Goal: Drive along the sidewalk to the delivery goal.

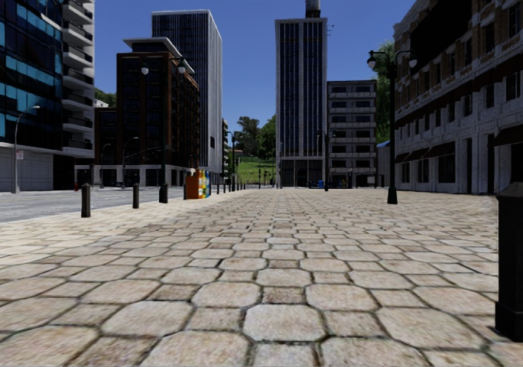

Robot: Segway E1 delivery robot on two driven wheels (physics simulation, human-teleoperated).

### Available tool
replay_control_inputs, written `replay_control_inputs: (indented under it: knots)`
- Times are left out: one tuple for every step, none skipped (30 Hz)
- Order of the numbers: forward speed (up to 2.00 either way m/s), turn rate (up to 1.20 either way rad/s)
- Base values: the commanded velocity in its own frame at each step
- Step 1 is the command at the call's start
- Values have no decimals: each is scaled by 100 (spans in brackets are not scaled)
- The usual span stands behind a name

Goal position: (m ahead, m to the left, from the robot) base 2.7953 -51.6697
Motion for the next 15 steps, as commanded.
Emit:
replay_control_inputs:
  knots:
    - [200, 0]
    - [200, 0]
    - [200, 0]
    - [200, 0]
    - [200, 0]
    - [200, 0]
    - [200, 0]
    - [200, 0]
    - [200, 0]
    - [200, 0]
    - [200, -2]
    - [200, -32]
    - [200, -45]
    - [200, -60]
    - [200, -60]
